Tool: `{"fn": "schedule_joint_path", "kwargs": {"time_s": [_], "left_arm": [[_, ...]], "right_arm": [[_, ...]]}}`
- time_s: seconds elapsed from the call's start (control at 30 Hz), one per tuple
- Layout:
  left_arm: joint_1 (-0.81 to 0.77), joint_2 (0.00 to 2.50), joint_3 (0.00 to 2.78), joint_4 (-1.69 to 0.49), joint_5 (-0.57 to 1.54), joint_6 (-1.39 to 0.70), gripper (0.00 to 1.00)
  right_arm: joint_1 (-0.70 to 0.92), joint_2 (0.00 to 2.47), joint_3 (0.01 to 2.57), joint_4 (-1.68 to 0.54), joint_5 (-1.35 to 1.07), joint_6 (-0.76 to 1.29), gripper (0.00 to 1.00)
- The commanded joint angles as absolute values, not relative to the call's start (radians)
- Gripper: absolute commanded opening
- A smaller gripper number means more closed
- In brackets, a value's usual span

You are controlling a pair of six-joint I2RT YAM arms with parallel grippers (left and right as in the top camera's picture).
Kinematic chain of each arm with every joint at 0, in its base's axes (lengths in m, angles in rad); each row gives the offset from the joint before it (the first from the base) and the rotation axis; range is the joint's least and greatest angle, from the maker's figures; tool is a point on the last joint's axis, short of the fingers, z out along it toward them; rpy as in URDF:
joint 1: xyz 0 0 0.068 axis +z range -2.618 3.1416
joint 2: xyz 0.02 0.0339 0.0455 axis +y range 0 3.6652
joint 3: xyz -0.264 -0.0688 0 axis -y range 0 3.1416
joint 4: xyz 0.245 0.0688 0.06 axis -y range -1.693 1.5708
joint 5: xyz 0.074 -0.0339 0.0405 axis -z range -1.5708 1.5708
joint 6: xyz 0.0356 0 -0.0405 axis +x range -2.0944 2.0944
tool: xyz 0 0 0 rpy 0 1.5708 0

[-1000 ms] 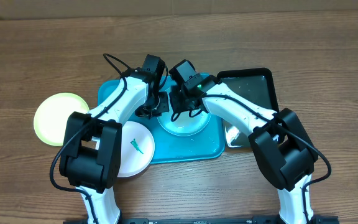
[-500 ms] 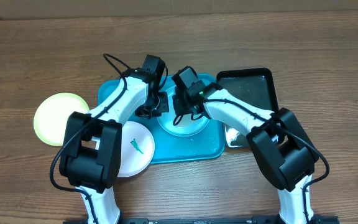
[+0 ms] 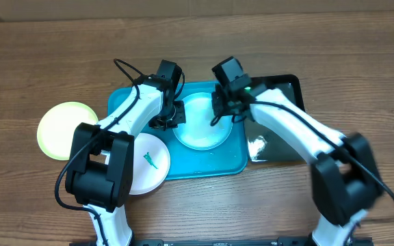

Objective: Clean dirty plates on tray and stack at the side
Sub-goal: 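Return the sponge to the black tray and release it with the right gripper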

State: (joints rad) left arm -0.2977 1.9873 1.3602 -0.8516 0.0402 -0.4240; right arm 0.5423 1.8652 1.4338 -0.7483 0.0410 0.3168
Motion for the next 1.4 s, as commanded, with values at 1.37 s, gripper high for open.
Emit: {"fn": "schedule_joint_path", "kwargs": {"time_s": [1.37], "left_arm": [[-0.296,1.969,1.341,-0.859,0.004,-0.434,0.04]], "right_arm": [[0.284,1.652,1.012,-0.659,0.153,0.279,0.34]]}}
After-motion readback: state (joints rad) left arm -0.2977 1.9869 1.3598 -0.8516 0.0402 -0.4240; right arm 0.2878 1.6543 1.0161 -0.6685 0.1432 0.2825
